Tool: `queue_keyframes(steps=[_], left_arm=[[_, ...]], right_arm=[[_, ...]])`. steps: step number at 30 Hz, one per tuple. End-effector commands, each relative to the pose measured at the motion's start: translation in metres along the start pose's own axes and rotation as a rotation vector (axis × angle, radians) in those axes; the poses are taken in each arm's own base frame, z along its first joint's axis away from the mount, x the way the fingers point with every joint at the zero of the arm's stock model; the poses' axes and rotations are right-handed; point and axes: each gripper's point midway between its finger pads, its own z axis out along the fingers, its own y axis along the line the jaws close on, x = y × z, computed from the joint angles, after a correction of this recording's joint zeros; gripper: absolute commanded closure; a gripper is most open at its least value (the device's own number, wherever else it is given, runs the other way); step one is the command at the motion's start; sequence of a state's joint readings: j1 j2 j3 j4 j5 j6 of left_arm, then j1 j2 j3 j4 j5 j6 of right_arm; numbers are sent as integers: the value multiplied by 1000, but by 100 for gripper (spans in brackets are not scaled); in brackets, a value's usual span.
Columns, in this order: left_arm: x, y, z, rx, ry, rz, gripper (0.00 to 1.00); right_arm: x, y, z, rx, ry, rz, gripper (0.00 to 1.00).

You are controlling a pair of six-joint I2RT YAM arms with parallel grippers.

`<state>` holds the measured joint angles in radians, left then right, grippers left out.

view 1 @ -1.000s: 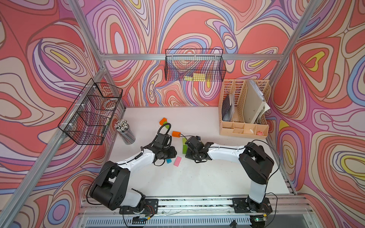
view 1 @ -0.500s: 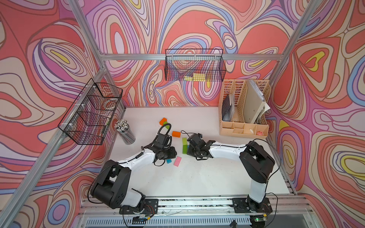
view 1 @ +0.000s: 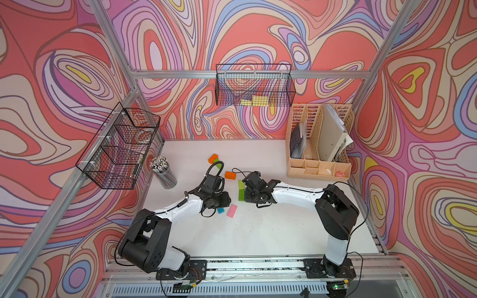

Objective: Assemble the letter c with building blocks
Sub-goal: Pick up the building block from the center of the board.

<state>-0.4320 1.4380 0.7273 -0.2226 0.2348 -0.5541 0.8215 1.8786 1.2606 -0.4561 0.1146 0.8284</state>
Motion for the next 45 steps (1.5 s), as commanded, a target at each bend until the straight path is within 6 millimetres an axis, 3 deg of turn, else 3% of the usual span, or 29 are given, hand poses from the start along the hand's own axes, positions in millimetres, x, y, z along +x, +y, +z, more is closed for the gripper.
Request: queue_keyframes(steps=[1, 9, 45], left_arm=[[2, 7, 3, -24, 8, -12, 54], [2, 7, 2, -28, 6, -10, 54], [3, 8, 5, -31, 15, -11, 54]], right_arm=[[-2, -3, -3, 44, 3, -73, 52], [4, -5, 6, 73, 48, -120, 41], [0, -18, 35, 104, 77, -110, 47]])
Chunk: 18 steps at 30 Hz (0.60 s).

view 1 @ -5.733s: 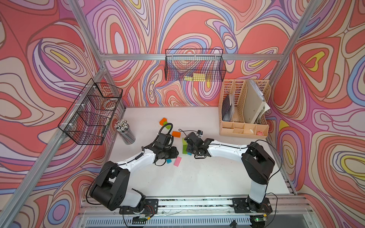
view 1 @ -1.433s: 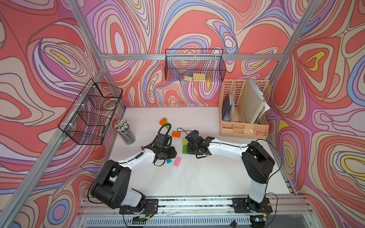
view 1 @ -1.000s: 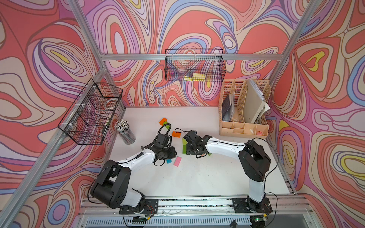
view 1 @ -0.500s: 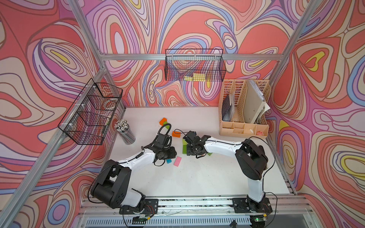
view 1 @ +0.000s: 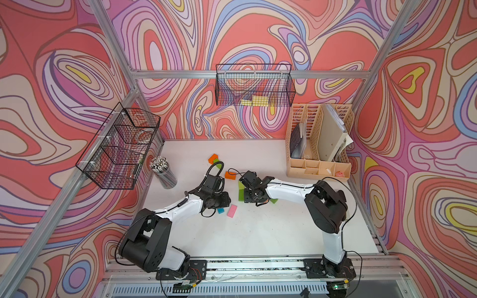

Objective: Assemble the letter c with building blocks
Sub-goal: Pick up the building block from the center of the board.

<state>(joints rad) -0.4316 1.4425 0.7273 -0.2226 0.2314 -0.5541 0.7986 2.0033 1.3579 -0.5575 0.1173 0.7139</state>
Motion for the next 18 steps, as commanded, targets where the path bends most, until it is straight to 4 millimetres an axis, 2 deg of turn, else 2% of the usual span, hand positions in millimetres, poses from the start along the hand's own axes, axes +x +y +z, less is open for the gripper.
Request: queue_keyframes(steps=[1, 8, 12, 18], left_arm=[[3, 7, 4, -25, 13, -8, 54], [3, 8, 5, -30, 15, -11, 54], [3, 9, 5, -34, 16, -9, 54], [3, 11, 6, -40, 17, -11, 54]], right_arm=[[-6, -1, 7, 5, -8, 0, 48], [-13, -2, 9, 1, -19, 6, 50], [-16, -4, 12, 7, -16, -1, 57], [-20, -7, 16, 10, -18, -2, 59]])
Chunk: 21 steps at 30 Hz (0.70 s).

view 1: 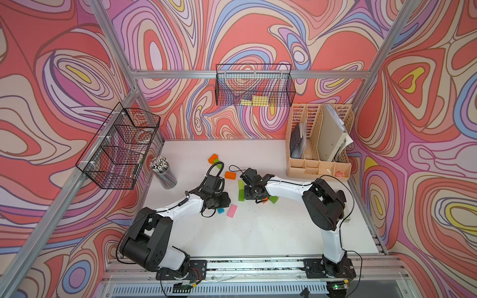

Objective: Assemble the letter c with building blocks
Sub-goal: Pick up the building block from the center of the board.

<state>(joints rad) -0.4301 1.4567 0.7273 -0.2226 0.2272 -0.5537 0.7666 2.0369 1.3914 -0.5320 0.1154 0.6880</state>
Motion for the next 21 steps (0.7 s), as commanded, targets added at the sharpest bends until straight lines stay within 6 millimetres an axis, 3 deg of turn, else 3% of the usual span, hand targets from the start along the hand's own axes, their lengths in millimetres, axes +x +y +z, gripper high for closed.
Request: queue_keyframes(steps=[1, 7, 14, 21], left_arm=[[1, 7, 3, -27, 9, -7, 54], [1, 7, 3, -22, 10, -7, 54], [-1, 3, 0, -3, -1, 4, 54], [-1, 3, -1, 1, -3, 7, 54]], right_arm=[[-2, -4, 9, 18, 5, -9, 61], [-15, -4, 5, 17, -25, -29, 69], [-55, 2, -28, -19, -127, -98, 74], [-75, 8, -39, -133, -132, -340, 78]])
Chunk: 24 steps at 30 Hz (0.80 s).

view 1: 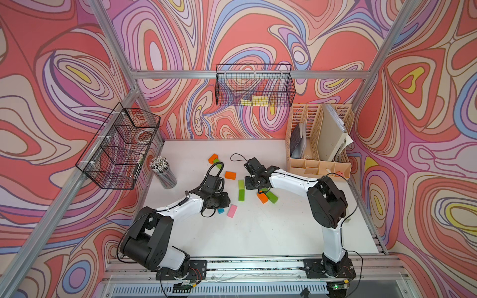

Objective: Assemble the letter c with building blocks
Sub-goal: Pick up the building block from the center of the board, then assemble the building block at the center of the board.

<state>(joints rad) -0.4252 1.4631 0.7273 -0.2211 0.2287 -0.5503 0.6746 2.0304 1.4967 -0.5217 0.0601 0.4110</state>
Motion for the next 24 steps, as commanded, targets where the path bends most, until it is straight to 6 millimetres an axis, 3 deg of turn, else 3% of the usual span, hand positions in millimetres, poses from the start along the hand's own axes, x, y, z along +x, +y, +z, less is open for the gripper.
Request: queue_keyframes(steps=[1, 8, 15, 24], left_arm=[[0, 0, -2, 4, -5, 8, 54], [-2, -4, -5, 30, -22, 10, 54], [-2, -7, -6, 48, -26, 12, 54], [-3, -12, -5, 77, -31, 22, 54]], right_arm=[[-21, 6, -20, -66, -45, -228, 78], [-32, -1, -21, -149, -27, -517, 79], [-32, -8, -7, -233, -5, -833, 81], [-61, -33, 13, -228, 11, -957, 81]])
